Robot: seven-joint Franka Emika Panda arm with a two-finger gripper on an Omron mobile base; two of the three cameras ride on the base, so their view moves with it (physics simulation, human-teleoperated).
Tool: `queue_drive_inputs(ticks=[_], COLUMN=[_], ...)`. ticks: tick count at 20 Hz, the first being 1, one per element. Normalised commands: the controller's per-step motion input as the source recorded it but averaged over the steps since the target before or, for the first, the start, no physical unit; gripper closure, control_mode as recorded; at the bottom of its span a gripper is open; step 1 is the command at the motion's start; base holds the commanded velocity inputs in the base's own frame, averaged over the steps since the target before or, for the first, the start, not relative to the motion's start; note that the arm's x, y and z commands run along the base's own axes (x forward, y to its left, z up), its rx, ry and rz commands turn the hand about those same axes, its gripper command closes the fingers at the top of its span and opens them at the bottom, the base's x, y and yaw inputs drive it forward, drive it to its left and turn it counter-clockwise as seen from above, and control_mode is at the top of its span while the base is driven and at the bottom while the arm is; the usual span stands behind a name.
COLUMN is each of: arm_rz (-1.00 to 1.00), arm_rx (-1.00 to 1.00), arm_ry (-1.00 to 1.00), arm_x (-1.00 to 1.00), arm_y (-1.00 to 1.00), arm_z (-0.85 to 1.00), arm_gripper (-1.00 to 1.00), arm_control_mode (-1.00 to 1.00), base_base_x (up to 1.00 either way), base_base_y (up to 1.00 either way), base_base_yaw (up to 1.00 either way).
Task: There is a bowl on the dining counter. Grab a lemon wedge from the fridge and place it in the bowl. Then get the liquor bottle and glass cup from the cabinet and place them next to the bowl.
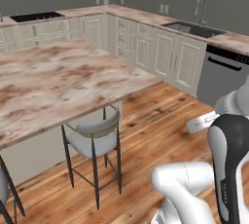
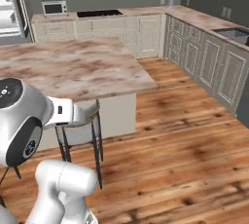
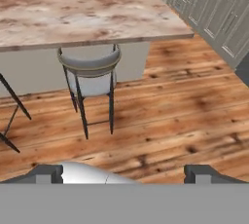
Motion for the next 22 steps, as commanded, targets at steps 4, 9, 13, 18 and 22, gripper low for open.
queue_drive_inputs(ticks=[4, 9, 13, 18, 22], arm_rz=[0.0, 0.0, 0.0, 0.0, 0.0], arm_rx=[0.0, 0.0, 0.0, 0.0, 0.0], arm_ry=[0.0, 0.0, 0.0, 0.0, 0.0], arm_x=[0.0, 0.0, 0.0, 0.0, 0.0], arm_y=[0.0, 0.0, 0.0, 0.0, 0.0], arm_z=[0.0, 0.0, 0.0, 0.0, 0.0], arm_gripper=[-1.0, -1.0, -1.0, -1.0, -1.0], arm_control_mode=[1.0, 1.0, 1.0, 1.0, 1.0], base_base_x=[0.97, 1.0, 0.98, 0.91, 0.9], base_base_y=[-0.87, -0.7, -0.77, -0.86, -0.9], base_base_yaw=[0.17, 0.31, 0.28, 0.24, 0.22])
